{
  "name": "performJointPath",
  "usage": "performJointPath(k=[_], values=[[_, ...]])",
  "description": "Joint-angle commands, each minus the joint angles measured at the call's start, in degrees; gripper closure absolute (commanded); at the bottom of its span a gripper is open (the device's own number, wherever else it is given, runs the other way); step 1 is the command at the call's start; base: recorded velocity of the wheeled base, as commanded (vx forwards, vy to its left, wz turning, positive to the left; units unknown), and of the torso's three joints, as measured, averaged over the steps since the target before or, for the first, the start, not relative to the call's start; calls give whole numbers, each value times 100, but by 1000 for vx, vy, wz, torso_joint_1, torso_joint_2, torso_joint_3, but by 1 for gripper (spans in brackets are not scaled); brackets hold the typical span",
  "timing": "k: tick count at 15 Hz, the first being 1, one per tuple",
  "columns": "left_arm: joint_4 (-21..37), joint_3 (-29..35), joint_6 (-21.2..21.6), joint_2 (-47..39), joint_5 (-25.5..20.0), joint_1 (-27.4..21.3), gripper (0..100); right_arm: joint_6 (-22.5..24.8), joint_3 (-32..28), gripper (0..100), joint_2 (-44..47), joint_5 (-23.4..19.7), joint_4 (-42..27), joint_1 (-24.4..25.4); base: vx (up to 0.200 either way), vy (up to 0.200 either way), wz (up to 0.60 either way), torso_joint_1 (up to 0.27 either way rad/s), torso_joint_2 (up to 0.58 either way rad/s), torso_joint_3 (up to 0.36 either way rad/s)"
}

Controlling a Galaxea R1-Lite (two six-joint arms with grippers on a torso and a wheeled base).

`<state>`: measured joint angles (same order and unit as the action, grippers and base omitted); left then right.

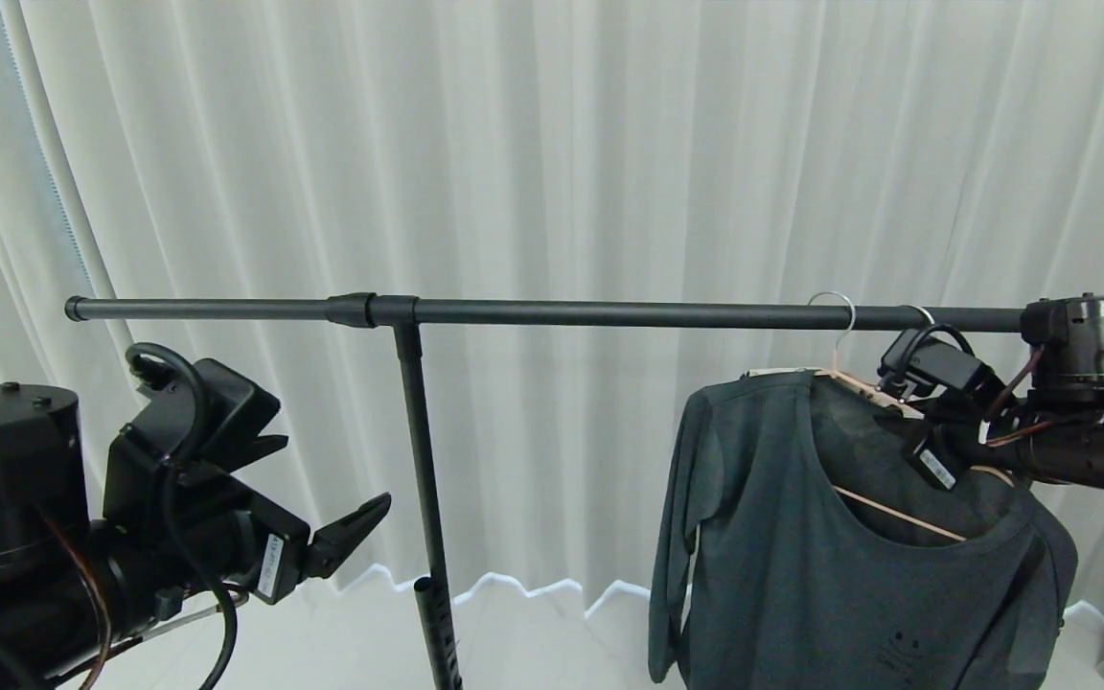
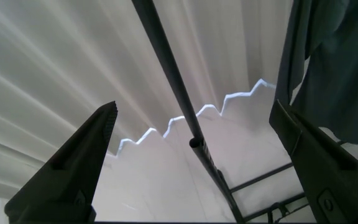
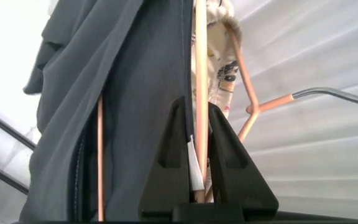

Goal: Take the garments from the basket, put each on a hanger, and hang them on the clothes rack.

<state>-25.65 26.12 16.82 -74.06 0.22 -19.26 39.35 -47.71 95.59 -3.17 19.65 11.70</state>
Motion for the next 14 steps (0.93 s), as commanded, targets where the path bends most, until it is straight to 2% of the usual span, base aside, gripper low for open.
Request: performJointPath(k=[1, 2, 6, 9, 14], values=[[-2, -2, -4, 32, 4, 10, 0, 2, 8, 100, -66, 88, 4, 16, 0, 0, 0, 0, 0, 0], [-2, -2, -4, 67, 4, 19, 0, -24, 8, 0, -102, 141, 4, 25, 0, 0, 0, 0, 0, 0], [-2, -2, -4, 102, 4, 107, 0, -534, 8, 0, -488, 159, 4, 201, 0, 0, 0, 0, 0, 0], [-2, -2, 14, 93, 40, 406, 0, -1026, 8, 0, -1104, 176, -32, 227, 0, 0, 0, 0, 0, 0], [-2, 7, 5, 111, 303, 669, 0, -1958, -1, 0, -1754, -254, -5, 368, 0, 0, 0, 0, 0, 0]])
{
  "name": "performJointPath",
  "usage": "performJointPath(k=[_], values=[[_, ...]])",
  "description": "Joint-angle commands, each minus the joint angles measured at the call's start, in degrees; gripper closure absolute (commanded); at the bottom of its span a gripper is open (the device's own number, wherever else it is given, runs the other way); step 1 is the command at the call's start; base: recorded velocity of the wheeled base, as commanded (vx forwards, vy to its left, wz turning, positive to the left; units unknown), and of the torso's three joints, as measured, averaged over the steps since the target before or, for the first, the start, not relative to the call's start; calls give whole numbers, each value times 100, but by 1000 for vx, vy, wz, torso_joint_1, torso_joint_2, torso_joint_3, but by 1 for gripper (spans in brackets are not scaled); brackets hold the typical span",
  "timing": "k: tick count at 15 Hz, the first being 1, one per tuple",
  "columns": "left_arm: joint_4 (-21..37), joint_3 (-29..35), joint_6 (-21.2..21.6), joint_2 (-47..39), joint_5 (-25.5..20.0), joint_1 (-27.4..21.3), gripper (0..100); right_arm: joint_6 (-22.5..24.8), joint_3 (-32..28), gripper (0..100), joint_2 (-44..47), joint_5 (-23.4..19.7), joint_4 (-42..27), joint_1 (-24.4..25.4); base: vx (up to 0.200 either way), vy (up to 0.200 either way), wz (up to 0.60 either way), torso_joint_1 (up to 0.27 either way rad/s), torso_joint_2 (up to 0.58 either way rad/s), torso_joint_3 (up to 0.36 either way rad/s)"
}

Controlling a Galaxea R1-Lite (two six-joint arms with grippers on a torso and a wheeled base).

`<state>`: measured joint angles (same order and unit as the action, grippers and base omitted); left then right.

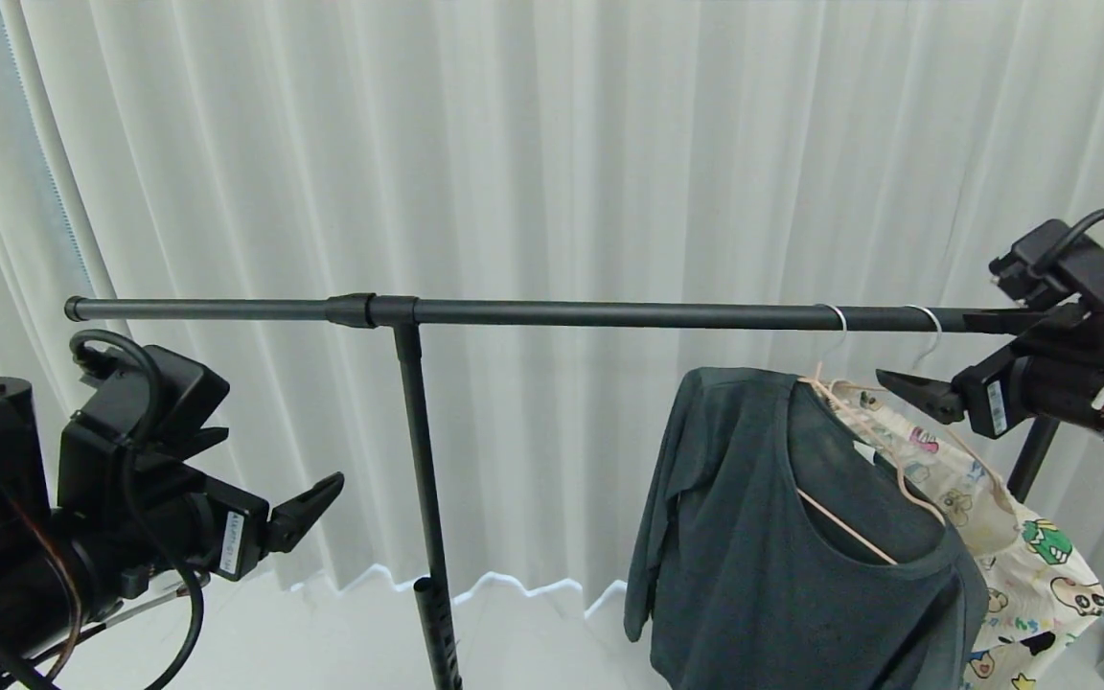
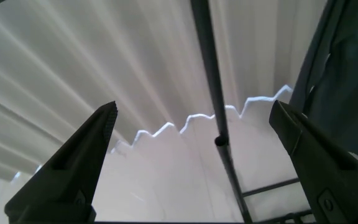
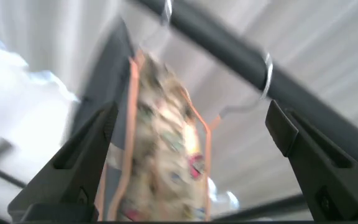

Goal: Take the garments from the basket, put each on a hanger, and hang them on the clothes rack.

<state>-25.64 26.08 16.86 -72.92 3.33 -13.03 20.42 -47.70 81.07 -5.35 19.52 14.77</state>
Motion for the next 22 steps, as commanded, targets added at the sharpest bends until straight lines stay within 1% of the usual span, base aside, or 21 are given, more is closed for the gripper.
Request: performJointPath(k=[1, 2, 3, 5, 8, 9, 12, 13, 15, 19, 22], values=[[-3, 12, 2, -3, 36, 46, 0, -179, -2, 0, -364, -36, 8, 69, 0, 0, 0, 0, 0, 0], [-3, 12, 2, -3, 107, 46, 0, -363, -2, 0, -451, -36, 8, 69, 0, 0, 0, 0, 0, 0], [-3, -6, -16, 6, 133, 64, 0, -768, -2, 0, -539, -19, 17, 69, 0, 0, 0, 0, 0, 0], [-3, 12, -104, 6, 133, 125, 0, -1181, -2, 0, -671, -19, 70, 69, 0, 0, 0, 0, 0, 0], [-3, 64, -113, 6, 133, 205, 0, -1383, 15, 0, -742, -1, 140, -19, 0, 0, 0, 0, 0, 0], [-3, 47, -113, 6, 142, 266, 0, -1365, 59, 0, -706, 78, 140, -247, 0, 0, 0, 0, 0, 0], [-3, 64, -113, 6, 159, 415, 0, -1321, 59, 0, -662, 509, 131, -599, 0, 0, 0, 0, 0, 0], [-3, 64, -113, 6, 159, 415, 0, -1321, 59, 0, -662, 509, 131, -599, -200, 0, 0, -7, 2, 7], [-3, 29, -113, 50, 159, 556, 0, -1031, 209, 0, -680, 579, 140, -616, -200, 0, 0, 10, 2, 5], [-3, 64, -104, 68, 230, 574, 0, -548, 209, 0, -689, 623, 193, -616, -200, 0, 0, -5, 1, 7], [-3, 3, -113, 103, 335, 582, 0, -319, 323, 0, -662, 948, 351, -660, -200, 0, 0, 2, 2, 1]])
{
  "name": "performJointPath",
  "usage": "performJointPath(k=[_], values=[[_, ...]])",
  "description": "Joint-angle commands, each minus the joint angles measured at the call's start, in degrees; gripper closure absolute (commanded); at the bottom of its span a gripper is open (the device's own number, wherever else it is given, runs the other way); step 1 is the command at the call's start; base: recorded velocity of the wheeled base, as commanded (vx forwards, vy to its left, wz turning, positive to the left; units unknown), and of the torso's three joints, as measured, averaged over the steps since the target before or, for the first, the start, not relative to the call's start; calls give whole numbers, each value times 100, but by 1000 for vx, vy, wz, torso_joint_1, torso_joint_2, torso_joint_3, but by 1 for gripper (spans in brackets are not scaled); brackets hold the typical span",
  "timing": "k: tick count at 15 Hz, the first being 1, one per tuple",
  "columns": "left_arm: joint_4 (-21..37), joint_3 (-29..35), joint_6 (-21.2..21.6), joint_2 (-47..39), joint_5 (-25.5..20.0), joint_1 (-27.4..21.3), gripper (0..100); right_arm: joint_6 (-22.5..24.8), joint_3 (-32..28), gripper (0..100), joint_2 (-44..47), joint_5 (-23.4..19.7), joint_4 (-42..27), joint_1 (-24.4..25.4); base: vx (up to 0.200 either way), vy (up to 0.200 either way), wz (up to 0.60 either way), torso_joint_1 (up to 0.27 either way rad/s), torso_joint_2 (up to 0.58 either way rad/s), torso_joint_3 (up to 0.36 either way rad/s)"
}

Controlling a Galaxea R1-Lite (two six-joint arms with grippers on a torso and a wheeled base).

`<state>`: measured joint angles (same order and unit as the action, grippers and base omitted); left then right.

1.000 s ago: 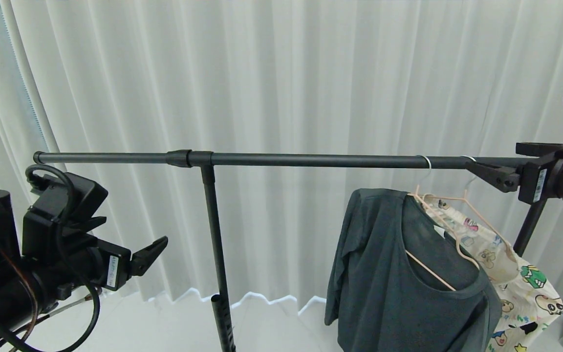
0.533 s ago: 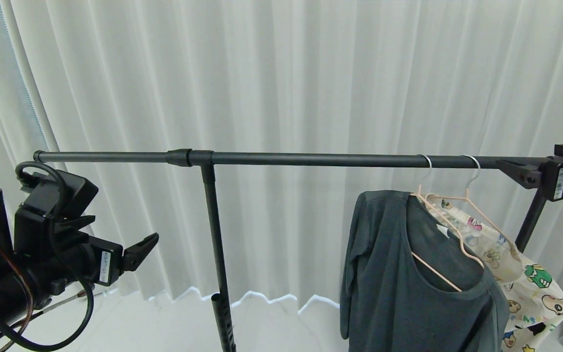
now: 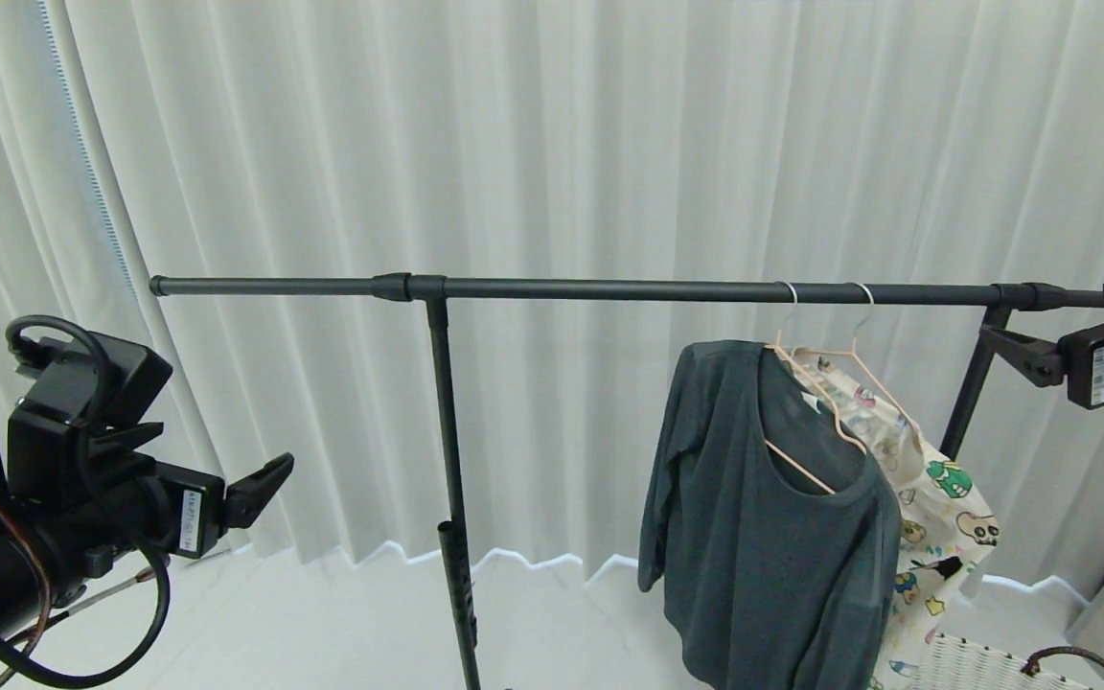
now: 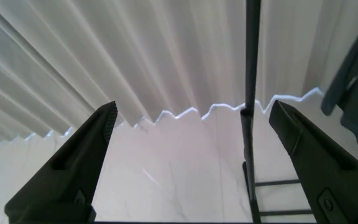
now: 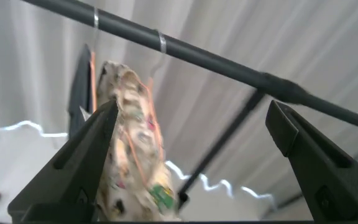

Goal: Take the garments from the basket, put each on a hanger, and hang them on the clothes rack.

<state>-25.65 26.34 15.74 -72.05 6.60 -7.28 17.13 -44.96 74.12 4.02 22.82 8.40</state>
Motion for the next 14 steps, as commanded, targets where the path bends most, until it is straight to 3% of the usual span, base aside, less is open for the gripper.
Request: performJointPath(k=[1, 7, 10, 14], values=[[-2, -24, -1, 15, 0, 7, 0, 80, 84, 0, 24, 90, 29, -66, -200, 0, 0, 2, 2, 2], [-2, -121, -1, 165, 17, 244, 0, 335, 479, 0, -3, 204, 434, -365, -200, 0, 0, 1, 2, 2], [-2, -516, 8, 551, 17, 271, 0, 528, 989, 0, -82, 213, 987, -418, -200, 0, 0, 2, 2, 2], [7, -1158, 17, 1281, 167, 420, 0, 537, 1481, 0, -345, 222, 1075, -664, -200, 0, 0, 7, 2, 2]])
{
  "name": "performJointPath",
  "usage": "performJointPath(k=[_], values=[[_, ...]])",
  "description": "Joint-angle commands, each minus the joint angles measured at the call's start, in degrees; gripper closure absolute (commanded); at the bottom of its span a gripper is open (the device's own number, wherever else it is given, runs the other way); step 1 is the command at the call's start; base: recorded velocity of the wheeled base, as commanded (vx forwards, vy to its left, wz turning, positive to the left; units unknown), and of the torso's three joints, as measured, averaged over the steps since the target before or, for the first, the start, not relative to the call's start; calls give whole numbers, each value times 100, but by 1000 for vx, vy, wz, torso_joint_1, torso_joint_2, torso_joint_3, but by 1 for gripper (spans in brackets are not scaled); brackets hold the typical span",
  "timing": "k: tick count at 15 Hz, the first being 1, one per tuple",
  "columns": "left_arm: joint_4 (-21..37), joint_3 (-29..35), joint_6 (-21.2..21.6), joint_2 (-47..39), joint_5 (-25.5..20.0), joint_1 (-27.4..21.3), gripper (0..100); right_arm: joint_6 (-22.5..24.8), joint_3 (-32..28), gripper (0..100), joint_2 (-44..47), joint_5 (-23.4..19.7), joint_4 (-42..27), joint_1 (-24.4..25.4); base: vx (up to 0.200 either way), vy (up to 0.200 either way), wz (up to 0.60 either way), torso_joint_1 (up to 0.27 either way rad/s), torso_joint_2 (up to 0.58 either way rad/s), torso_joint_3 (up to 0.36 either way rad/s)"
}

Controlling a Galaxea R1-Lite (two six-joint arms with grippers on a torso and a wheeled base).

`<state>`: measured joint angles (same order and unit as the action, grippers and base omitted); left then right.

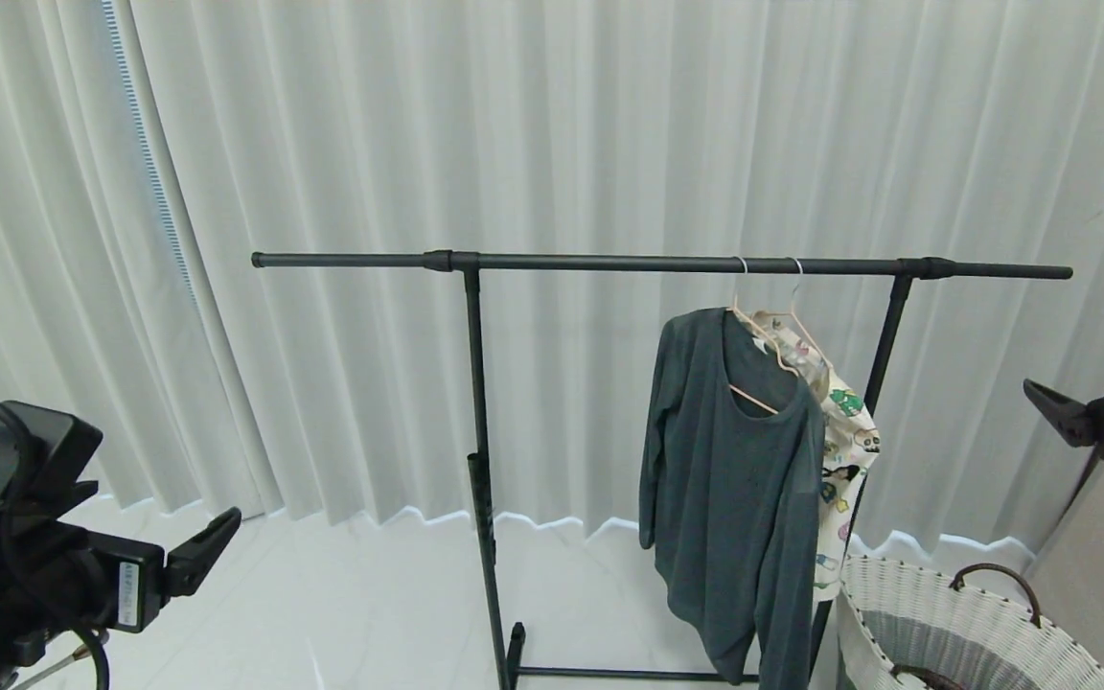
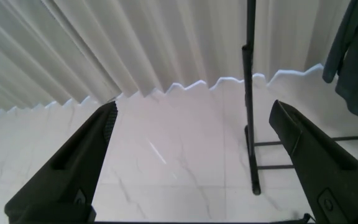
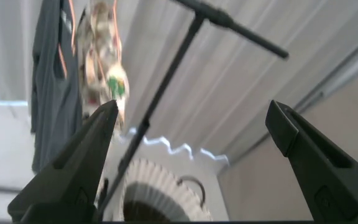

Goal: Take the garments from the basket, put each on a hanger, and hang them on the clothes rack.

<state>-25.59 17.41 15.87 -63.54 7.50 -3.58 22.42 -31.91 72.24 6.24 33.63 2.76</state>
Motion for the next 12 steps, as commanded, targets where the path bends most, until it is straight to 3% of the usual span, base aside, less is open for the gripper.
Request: performJointPath(k=[1, 4, 7, 10, 12], values=[[1, -475, 4, 641, 182, 42, 0, 8, 361, 0, -272, 0, -6, -214, -200, 0, 0, -2, 2, 2], [10, -1161, 30, 1546, 542, 51, 0, 35, 1073, 0, -799, 0, -6, -609, -200, 0, 0, 4, 2, 4], [28, -1732, 39, 2495, 1316, 51, 0, -1, 1750, 0, -1502, -9, -6, -970, 0, 0, 0, 0, 0, 0], [819, -1741, 4, 3699, 1755, 218, 0, -150, 2559, 0, -2619, -27, -24, -1023, 0, 0, 0, 0, 0, 0], [1539, -1741, 4, 4754, 1808, 508, 0, -212, 2989, 0, -3436, -44, -59, -1023, 0, 0, 0, 0, 0, 0]])
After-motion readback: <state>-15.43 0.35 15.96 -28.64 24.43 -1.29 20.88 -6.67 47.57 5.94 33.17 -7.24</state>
